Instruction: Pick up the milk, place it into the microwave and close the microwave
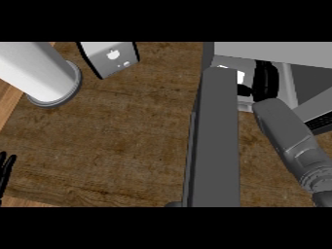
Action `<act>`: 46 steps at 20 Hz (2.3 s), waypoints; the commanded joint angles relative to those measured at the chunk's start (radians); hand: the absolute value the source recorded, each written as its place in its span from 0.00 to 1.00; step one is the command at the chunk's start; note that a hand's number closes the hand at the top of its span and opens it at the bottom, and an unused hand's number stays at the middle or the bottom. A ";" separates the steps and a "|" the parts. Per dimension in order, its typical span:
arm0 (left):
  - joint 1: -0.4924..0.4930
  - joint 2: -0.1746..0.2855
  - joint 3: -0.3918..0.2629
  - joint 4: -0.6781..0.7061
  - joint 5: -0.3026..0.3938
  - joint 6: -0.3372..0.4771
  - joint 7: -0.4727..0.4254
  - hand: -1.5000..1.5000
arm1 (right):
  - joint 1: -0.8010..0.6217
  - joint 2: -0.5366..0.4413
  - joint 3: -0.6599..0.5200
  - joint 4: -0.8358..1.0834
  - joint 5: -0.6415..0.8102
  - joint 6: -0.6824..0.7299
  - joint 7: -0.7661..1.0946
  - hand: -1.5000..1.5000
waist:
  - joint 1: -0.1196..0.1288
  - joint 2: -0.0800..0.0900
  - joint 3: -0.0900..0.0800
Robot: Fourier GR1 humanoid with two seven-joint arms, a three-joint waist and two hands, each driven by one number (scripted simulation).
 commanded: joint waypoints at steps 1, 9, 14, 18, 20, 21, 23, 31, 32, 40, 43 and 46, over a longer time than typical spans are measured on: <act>-0.004 -0.019 -0.019 0.006 -0.020 0.010 -0.005 0.00 | -0.023 0.008 0.004 0.009 0.007 -0.016 0.013 0.00 | 0.004 -0.001 0.000; -0.030 -0.014 -0.017 0.045 -0.025 0.004 -0.016 0.00 | -0.032 0.033 0.020 0.014 0.027 0.001 0.017 0.00 | -0.009 -0.007 -0.001; -0.034 -0.012 -0.014 0.051 -0.040 0.014 -0.012 0.00 | 0.007 0.065 0.000 -0.005 0.009 0.000 -0.018 0.00 | -0.029 -0.014 0.000; -0.026 -0.015 -0.009 0.041 -0.032 0.003 -0.036 0.00 | -0.004 0.041 -0.004 -0.003 0.008 0.040 -0.009 0.00 | -0.030 -0.018 -0.001; -0.003 -0.014 0.005 0.032 -0.042 0.010 -0.044 0.00 | 0.010 0.057 -0.011 -0.011 0.002 0.050 -0.021 0.00 | -0.047 -0.029 -0.002; -0.014 0.010 0.031 0.041 -0.028 -0.006 -0.065 0.00 | 0.025 0.027 -0.023 -0.024 -0.009 0.081 -0.047 0.00 | -0.044 -0.025 -0.001; 0.031 -0.019 0.003 0.029 -0.043 -0.002 -0.055 0.00 | 0.066 0.012 -0.034 -0.030 -0.019 0.112 -0.083 0.00 | -0.052 -0.027 0.000; 0.039 -0.030 -0.004 -0.014 -0.039 0.004 -0.030 0.00 | 0.087 0.071 -0.063 -0.051 -0.049 0.244 -0.149 0.00 | -0.071 -0.036 -0.001; 0.058 -0.062 -0.023 0.026 -0.072 0.001 -0.097 0.00 | 0.108 0.070 -0.084 -0.063 -0.072 0.279 -0.171 0.00 | -0.079 -0.040 -0.002; 0.143 -0.128 -0.133 -0.034 -0.203 0.019 -0.138 0.00 | 0.202 0.116 -0.129 -0.091 -0.122 0.396 -0.272 0.00 | -0.112 -0.056 -0.004; 0.123 -0.045 -0.089 -0.053 -0.072 -0.077 -0.024 0.00 | 0.255 0.108 -0.119 -0.093 -0.121 0.520 -0.300 0.00 | -0.126 -0.059 -0.004; 0.177 -0.077 -0.156 -0.113 -0.080 -0.107 -0.032 0.00 | 0.286 0.134 -0.106 -0.115 -0.125 0.623 -0.305 0.00 | -0.140 -0.069 -0.005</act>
